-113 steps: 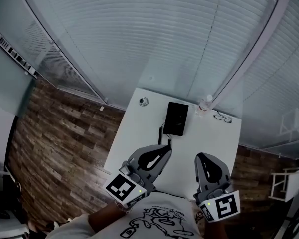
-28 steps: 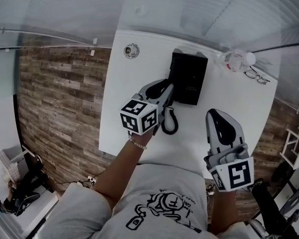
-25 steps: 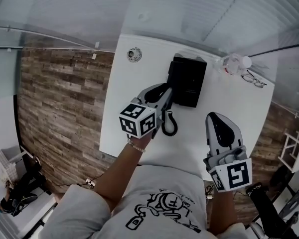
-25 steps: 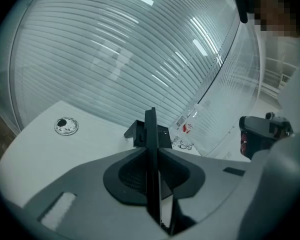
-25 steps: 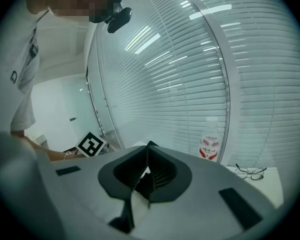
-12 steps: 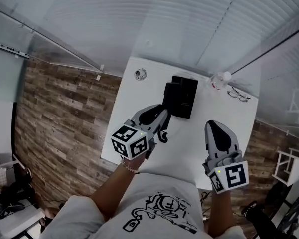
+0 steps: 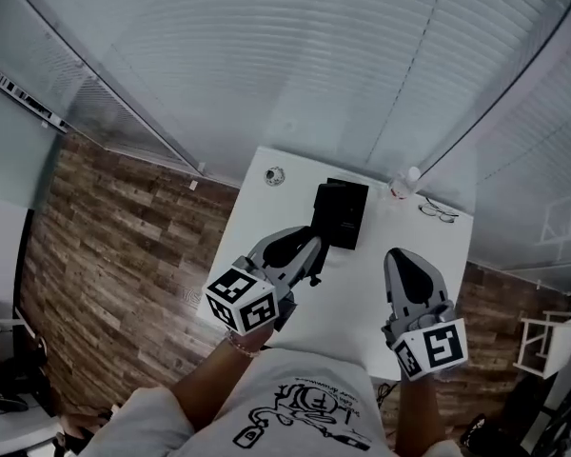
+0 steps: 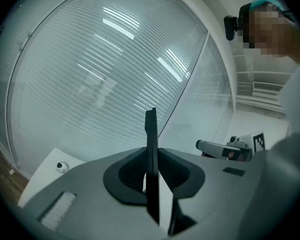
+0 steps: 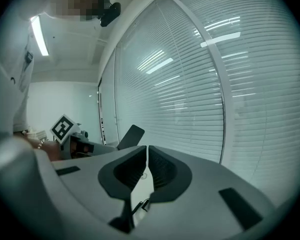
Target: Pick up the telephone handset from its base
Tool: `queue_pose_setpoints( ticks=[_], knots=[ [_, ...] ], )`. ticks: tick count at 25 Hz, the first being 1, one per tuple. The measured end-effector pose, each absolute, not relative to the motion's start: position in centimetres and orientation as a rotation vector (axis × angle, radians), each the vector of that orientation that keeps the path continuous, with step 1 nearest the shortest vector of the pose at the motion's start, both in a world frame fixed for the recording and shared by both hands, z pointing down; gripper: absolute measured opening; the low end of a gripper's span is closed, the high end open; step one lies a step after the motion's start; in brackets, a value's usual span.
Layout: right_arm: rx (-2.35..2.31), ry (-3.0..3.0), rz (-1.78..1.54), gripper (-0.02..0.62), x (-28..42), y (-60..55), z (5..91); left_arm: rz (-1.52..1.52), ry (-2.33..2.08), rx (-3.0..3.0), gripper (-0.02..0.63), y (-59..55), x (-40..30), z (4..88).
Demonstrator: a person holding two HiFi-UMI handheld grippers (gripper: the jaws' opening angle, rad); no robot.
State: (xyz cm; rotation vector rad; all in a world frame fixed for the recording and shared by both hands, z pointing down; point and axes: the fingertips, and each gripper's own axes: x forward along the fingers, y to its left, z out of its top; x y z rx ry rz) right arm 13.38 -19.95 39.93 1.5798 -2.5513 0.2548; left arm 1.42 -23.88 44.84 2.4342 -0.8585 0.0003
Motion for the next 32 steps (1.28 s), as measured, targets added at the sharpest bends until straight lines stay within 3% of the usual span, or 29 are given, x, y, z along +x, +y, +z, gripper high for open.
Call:
queue_pose_setpoints(
  ticks=[32],
  knots=[
    [1.543, -2.608, 0.023, 0.012, 12.4, -13.2, 29.9, -0.313, -0.807, 2.656, 0.061, -16.0, -0.3, 30.6]
  ],
)
